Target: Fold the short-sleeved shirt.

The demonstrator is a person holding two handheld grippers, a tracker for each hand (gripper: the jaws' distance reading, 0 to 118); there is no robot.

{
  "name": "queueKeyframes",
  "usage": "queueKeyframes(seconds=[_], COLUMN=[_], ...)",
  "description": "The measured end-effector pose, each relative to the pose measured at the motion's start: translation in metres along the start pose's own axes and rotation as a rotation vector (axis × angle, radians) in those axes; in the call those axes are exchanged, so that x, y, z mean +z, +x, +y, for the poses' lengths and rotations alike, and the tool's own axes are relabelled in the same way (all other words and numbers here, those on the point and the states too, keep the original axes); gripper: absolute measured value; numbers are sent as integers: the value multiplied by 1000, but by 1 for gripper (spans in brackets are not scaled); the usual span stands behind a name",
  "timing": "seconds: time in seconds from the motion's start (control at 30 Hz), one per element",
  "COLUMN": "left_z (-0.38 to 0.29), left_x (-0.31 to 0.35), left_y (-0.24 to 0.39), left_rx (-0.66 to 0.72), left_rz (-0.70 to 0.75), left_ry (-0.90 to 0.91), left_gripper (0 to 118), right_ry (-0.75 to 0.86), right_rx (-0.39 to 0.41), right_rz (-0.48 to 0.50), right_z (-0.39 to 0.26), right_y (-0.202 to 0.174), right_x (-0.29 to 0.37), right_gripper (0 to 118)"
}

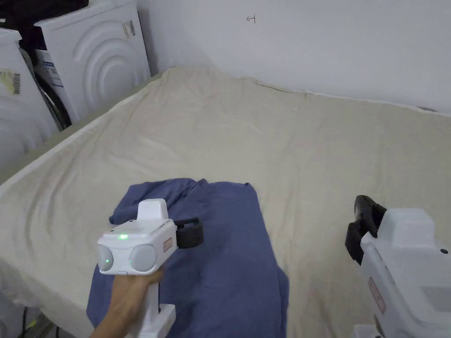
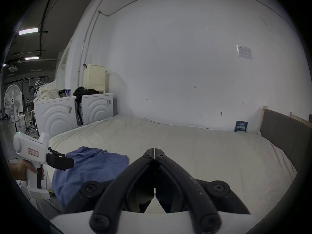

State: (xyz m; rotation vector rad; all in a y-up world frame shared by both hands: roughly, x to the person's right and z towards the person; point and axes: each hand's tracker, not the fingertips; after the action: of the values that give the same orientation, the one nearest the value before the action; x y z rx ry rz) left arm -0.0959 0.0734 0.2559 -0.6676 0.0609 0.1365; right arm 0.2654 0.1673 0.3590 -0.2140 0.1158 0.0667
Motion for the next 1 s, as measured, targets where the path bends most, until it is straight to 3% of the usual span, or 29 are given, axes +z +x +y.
queueKeyframes(seconds=[0.13, 0.3, 0.37, 0.4, 0.47, 0.6, 0.67, 0.9, 1.0], left_z=[-13, -43, -45, -38, -33, -39, -33, 15, 45], left_x=[-45, -92, -87, -64, -55, -67, -57, 37, 44], left_y=[13, 18, 23, 38, 45, 38, 35, 71, 97], left_rx=[1, 17, -26, -35, -48, -74, -18, -10, -29], left_rz=[9, 37, 55, 56, 28, 24, 4, -179, -283], left_ry=[-141, -334, -262, -289, -284, -299, -247, -82, -41], left_gripper=[116, 85, 81, 65, 2, 2, 2, 2, 2], right_ry=[-29, -68, -83, -86, -87, -90, -82, -33, -13], right_rx=[2, -8, -10, -7, -7, -33, -40, -52, -55], right_rz=[-40, -81, -93, -99, -111, -125, -134, -168, -190], right_z=[-8, -19, -22, -24, -27, -28, -26, -18, -16], right_y=[18, 37, 42, 45, 50, 61, 68, 93, 104], right_x=[-3, -6, -4, -2, 2, 11, 20, 52, 68], right_gripper=[1, 1, 1, 1, 1, 1, 1, 1, 1])
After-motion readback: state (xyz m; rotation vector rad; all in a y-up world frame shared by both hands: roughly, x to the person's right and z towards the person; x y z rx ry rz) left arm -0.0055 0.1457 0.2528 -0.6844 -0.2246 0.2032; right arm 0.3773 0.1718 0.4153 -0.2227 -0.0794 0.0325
